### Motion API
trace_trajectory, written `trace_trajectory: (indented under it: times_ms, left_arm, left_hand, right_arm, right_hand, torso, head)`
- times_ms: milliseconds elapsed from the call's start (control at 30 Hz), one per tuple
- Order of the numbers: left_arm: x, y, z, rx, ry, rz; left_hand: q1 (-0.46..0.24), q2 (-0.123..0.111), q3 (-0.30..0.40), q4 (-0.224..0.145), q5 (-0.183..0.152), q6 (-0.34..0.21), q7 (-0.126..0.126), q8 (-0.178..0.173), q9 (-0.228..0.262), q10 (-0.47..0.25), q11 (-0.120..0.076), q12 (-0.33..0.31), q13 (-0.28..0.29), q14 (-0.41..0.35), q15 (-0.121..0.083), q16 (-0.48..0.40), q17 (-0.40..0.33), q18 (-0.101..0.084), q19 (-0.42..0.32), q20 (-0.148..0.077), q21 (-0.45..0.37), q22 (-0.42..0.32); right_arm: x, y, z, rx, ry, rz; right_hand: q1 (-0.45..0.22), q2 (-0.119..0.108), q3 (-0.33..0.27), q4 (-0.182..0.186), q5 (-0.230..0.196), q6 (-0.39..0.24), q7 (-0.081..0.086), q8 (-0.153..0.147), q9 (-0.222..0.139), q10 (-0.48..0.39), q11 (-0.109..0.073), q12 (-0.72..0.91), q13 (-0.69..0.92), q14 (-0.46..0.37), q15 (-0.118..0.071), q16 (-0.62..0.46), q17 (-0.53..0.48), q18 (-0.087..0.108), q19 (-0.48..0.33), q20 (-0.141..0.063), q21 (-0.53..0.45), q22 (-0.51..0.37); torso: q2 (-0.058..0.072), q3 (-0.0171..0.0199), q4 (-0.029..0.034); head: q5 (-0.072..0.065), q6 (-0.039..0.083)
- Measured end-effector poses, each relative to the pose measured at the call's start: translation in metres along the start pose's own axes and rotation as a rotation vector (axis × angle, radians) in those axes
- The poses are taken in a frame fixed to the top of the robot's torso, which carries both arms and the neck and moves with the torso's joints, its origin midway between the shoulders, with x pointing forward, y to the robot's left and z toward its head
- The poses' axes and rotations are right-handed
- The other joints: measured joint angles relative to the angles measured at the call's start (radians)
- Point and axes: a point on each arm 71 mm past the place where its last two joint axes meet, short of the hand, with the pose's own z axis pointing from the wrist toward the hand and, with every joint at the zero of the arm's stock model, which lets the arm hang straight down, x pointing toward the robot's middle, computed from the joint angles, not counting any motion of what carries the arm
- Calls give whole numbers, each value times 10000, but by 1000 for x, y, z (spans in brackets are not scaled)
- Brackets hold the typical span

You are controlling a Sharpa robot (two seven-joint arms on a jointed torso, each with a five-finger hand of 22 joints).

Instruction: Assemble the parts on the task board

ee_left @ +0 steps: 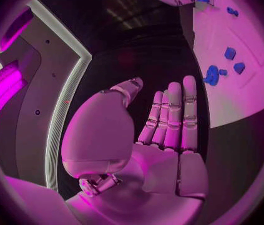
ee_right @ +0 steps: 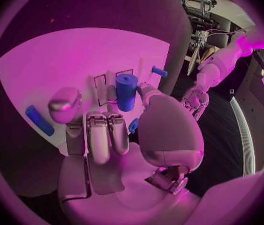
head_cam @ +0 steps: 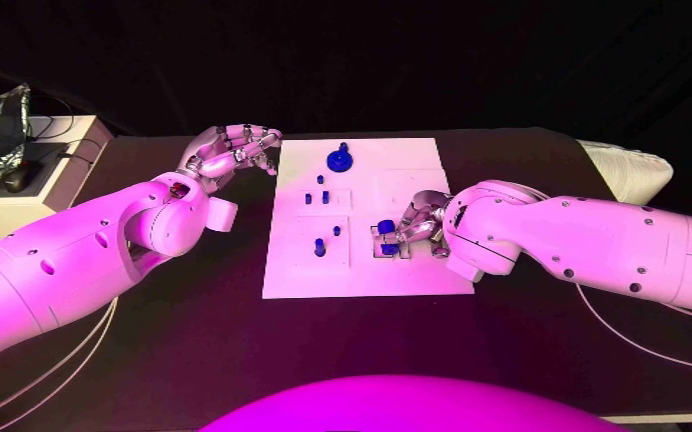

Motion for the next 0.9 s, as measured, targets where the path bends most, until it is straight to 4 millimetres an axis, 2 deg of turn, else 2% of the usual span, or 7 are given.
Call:
trace_trajectory:
  times_ms: [100,167,300,367,433,700,900]
  left_arm:
    - [0,0,0,-6,2,1]
    - [0,0,0,-10,2,2]
    - [0,0,0,-16,1,4]
    - [0,0,0,-18,0,4]
    - [0,0,0,-21,-1,6]
    - [-1,0,0,-26,-4,8]
    - [-1,0,0,-34,-3,10]
  left_hand:
    - [0,0,0,0,0,0,0,0,0,0,0,0,0,0,0,0,0,0,0,0,0,0]
    - [0,0,0,0,0,0,0,0,0,0,0,0,0,0,0,0,0,0,0,0,0,0]
    - [0,0,0,0,0,0,0,0,0,0,0,0,0,0,0,0,0,0,0,0,0,0]
    - [0,0,0,0,0,0,0,0,1,0,0,0,0,0,0,0,1,1,0,0,0,0]
    - [0,0,0,0,0,0,0,0,1,0,0,0,0,0,0,0,0,0,0,0,0,1]
    - [0,0,0,0,0,0,0,0,1,1,0,0,1,0,0,0,0,1,0,0,0,1]
    - [0,0,0,0,0,0,0,0,1,1,0,0,1,0,0,0,1,1,-1,-1,0,1]
  right_arm:
    - [0,0,1,-7,-11,-11]
    - [1,1,1,-19,-14,-19]
    - [1,1,1,-32,-27,-27]
    - [1,1,2,-43,-33,-33]
    - [1,1,1,-56,-35,-39]
    - [2,1,1,-120,-39,-56]
    - [2,0,0,-193,-104,-57]
  right_hand:
    - [-107,-11,-123,1,-191,-11,11,18,33,-1,0,0,0,0,0,0,0,0,-21,21,-61,0]
    - [-165,-68,-356,3,-504,-37,37,-29,45,0,0,-46,0,0,0,0,0,0,-37,37,-62,0]
    - [-370,50,-1024,26,-1003,-40,40,-32,112,0,0,-105,-1,0,0,0,0,0,-37,37,-146,0]
    - [-429,118,-1348,6,-736,-41,40,-32,148,-1,0,-105,-2,0,0,0,0,0,-37,37,-212,0]
    - [-429,118,-1462,4,-665,-40,40,-32,153,0,0,-105,-2,0,0,0,0,0,-37,37,-212,0]
    - [-456,145,-1472,12,-664,-40,40,-32,153,0,0,-105,-3,0,0,0,0,-1,-37,37,-213,0]
    - [-500,189,-1693,12,-664,-40,40,-32,182,0,0,-143,-4,0,0,0,0,0,-37,37,-252,0]
  torso:
    - [3,0,3]
    - [4,0,4]
    - [3,0,0]
    - [1,0,-2]
    - [-1,0,-3]
    - [-6,-1,-6]
    - [-5,0,-5]
  head:
    - [1,-7]
    - [1,-12]
    - [16,-25]
    - [19,-33]
    - [25,-36]
    - [26,-50]
    - [27,-51]
